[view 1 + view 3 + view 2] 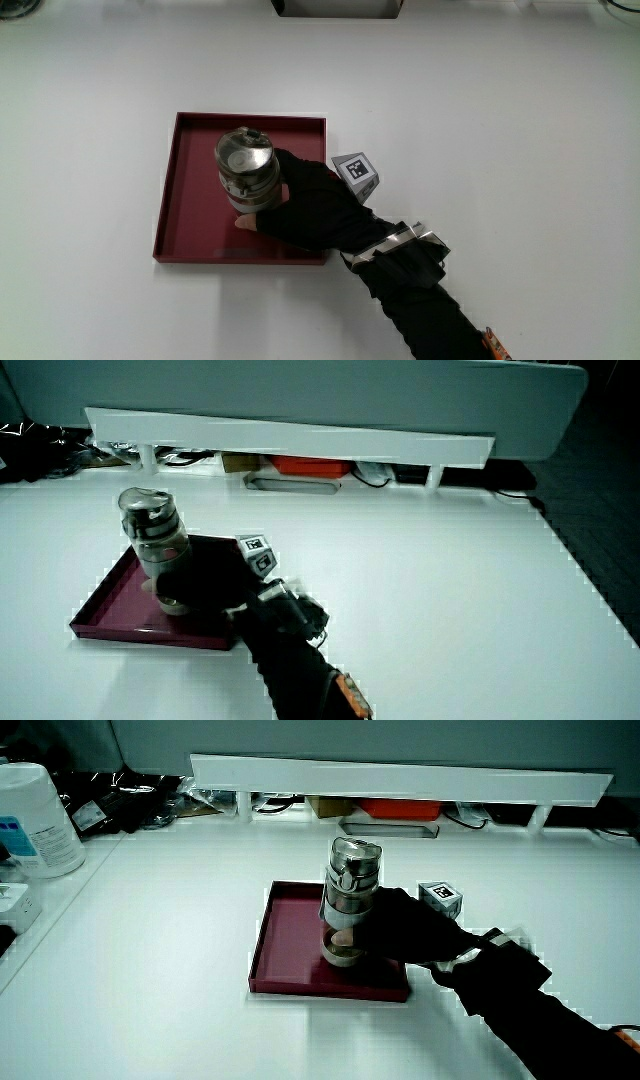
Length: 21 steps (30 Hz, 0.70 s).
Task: Place bottle
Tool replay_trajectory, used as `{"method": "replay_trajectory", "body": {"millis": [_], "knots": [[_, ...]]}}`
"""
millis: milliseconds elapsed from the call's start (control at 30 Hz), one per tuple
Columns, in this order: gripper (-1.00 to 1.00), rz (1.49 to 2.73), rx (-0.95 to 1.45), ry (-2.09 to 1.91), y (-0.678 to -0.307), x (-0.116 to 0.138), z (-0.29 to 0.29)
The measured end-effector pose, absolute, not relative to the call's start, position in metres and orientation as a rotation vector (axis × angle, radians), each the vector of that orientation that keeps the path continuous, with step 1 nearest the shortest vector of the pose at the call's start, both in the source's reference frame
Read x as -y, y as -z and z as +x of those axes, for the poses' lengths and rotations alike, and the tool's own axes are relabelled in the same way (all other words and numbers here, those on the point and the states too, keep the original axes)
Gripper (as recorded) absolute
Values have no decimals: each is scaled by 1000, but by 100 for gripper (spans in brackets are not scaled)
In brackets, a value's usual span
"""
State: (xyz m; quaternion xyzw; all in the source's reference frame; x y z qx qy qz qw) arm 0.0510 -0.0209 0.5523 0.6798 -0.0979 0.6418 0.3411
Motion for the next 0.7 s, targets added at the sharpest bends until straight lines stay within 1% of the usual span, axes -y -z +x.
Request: {"method": "replay_trajectory", "body": {"millis": [100,200,267,633,700], "knots": [[0,1751,219,-1673,-560,18,51],[0,1777,210,-1648,-570,16,51],[0,1731,174,-1681,-574,13,51],[0,1716,165,-1684,-576,12,53],[-7,1718,157,-1676,-576,12,53]]}}
